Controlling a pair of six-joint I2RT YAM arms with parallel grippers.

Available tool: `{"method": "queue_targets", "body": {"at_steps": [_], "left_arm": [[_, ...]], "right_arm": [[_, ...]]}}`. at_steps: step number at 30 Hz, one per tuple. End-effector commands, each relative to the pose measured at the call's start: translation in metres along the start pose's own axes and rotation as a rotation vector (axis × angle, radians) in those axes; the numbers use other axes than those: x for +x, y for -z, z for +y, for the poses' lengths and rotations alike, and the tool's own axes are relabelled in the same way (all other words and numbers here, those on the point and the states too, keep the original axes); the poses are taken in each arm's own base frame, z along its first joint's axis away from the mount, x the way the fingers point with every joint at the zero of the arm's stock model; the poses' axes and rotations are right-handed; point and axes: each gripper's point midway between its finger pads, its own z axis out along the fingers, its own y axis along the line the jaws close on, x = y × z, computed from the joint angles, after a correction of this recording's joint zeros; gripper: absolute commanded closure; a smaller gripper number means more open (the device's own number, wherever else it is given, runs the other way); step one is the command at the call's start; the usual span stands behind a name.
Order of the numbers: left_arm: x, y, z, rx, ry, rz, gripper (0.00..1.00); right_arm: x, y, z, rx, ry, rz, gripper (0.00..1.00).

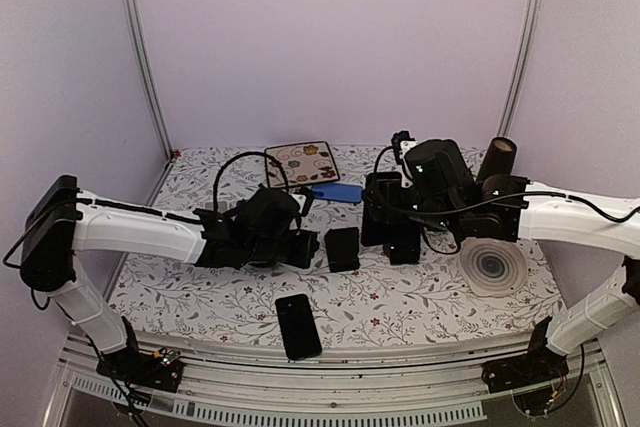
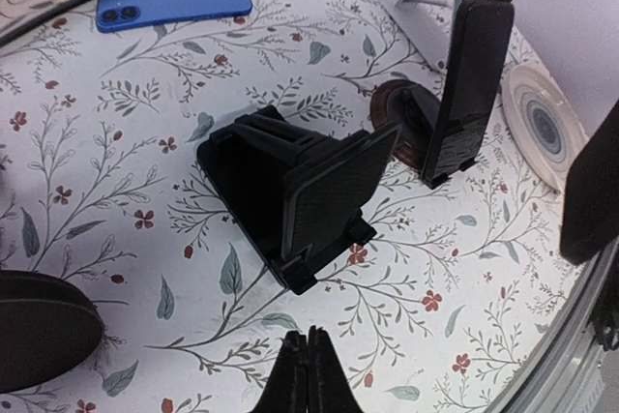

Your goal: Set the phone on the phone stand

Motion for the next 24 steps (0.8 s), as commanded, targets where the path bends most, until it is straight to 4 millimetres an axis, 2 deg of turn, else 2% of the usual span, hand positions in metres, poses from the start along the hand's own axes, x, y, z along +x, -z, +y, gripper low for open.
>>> {"method": "queue_targets", "body": {"at_steps": [1, 10, 24], "left_arm": [[-0.019, 0.023, -0.002, 0.064, 0.018, -0.071, 1.00], [-0.032, 0.054, 0.012, 0.110, 0.077, -0.143, 1.00], [-0.032, 0.076, 0.034, 0.130, 0.137, -0.178, 1.00]], "right_arm": [[-0.031, 0.003, 0.015, -0.001, -0.036, -0.111, 0.91], [-0.024, -0.010, 0.024, 0.030, -0.028, -0.121, 0.92], [-0.007, -0.031, 0.031, 0.069, -0.014, -0.115, 0.93]]}}
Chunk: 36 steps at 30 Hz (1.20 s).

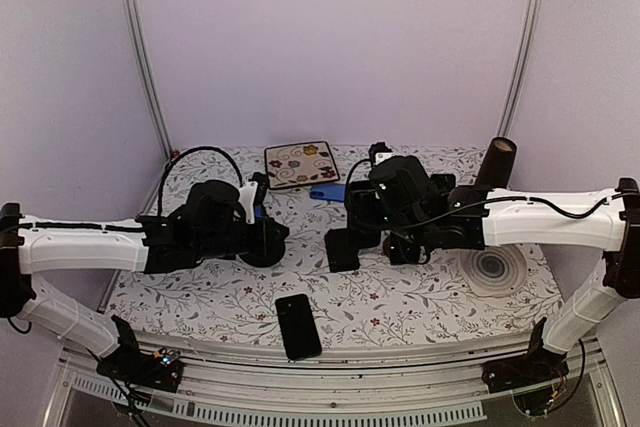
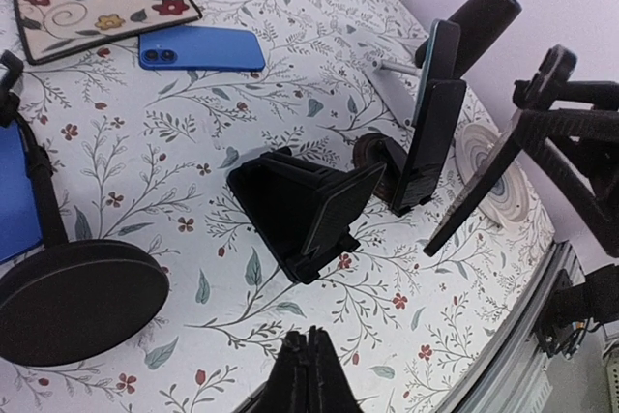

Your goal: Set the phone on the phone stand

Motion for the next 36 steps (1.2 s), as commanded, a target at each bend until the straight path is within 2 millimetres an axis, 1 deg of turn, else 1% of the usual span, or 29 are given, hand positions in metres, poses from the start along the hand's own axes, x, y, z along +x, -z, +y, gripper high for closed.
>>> {"method": "queue_targets", "body": {"at_steps": [1, 17, 28, 36], "left_arm": [[-0.007, 0.006, 0.003, 0.021, 0.027, -0.028, 1.00], [-0.006, 0.011, 0.012, 0.030, 0.065, -0.037, 1.00], [-0.006, 0.012, 0.016, 0.026, 0.068, -0.036, 1.00], [-0.007, 0.011, 0.017, 0.028, 0.072, -0.034, 1.00]], "right_arm": [[-0.023, 0.000, 0.012, -0.007, -0.058, -0.084, 0.93], [-0.005, -0.021, 0.015, 0.020, -0.047, -0.074, 0.93], [0.008, -0.037, 0.022, 0.023, -0.039, -0.080, 0.93], [0.019, -0.046, 0.020, 0.032, -0.046, -0.094, 0.93]]}}
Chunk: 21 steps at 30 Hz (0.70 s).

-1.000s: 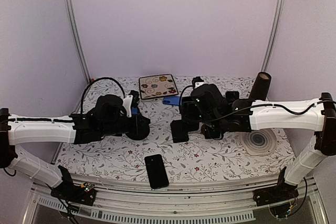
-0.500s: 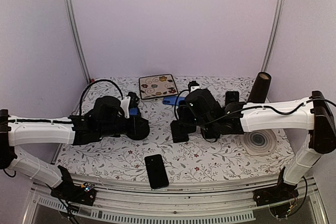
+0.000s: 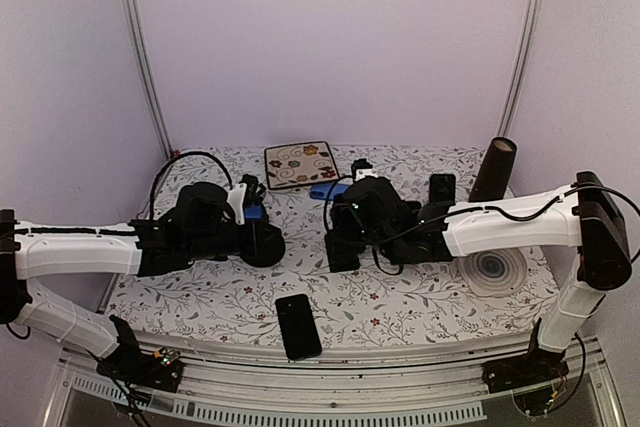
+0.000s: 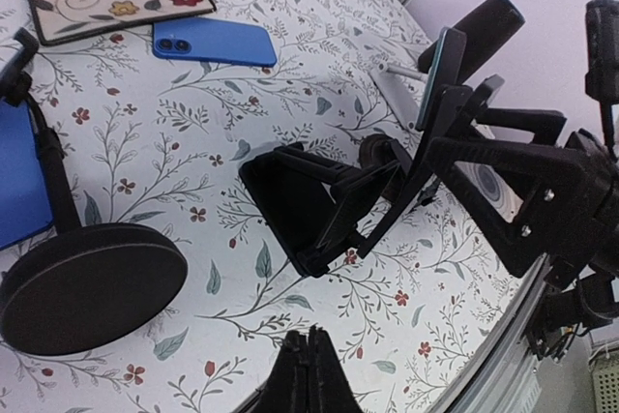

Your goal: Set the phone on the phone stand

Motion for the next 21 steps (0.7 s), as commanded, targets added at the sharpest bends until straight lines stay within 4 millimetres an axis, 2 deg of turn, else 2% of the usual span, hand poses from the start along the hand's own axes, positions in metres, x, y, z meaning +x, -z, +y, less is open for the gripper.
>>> {"method": "queue_targets", "body": {"at_steps": [1, 21], "left_arm": [[-0.009, 0.003, 0.001, 0.013, 0.015, -0.029, 1.00], [-0.007, 0.000, 0.001, 0.015, 0.018, -0.020, 1.00]], "right_arm": [[-0.013, -0.002, 0.007, -0.008, -0.059, -0.084, 0.93], [0.011, -0.018, 0.001, 0.022, -0.059, -0.072, 0.93]]}}
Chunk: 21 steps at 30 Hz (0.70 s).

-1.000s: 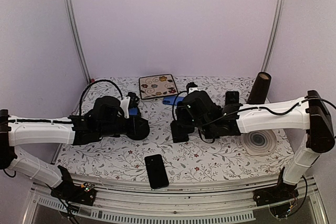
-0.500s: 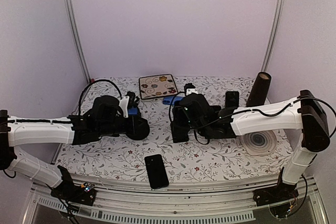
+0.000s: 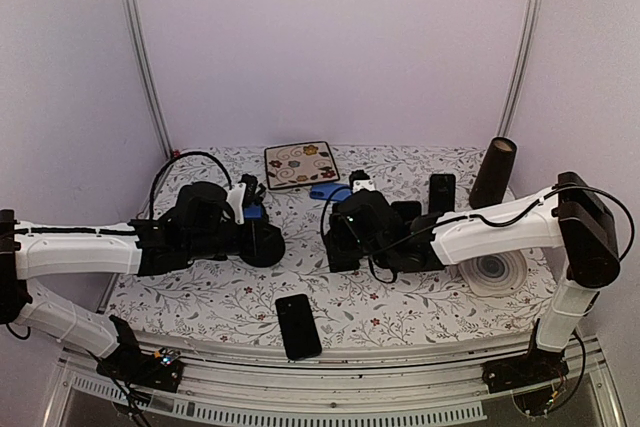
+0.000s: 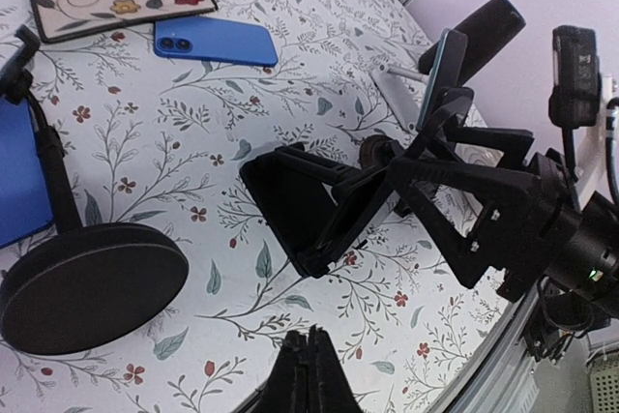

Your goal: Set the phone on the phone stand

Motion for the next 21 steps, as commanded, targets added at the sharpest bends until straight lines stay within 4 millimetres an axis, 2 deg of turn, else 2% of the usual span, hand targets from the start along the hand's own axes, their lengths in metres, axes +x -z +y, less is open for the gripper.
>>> {"method": "queue_targets", "body": {"at_steps": [1, 21], "left_arm": [[-0.006, 0.000, 0.000, 0.014, 0.007, -0.019, 1.00], [-0.004, -0.001, 0.000, 0.018, 0.009, -0.013, 1.00]], "right_arm": [[-0.007, -0.001, 0.003, 0.000, -0.047, -0.054, 0.93], [0.003, -0.004, 0.001, 0.007, -0.043, -0.043, 0.92]]}}
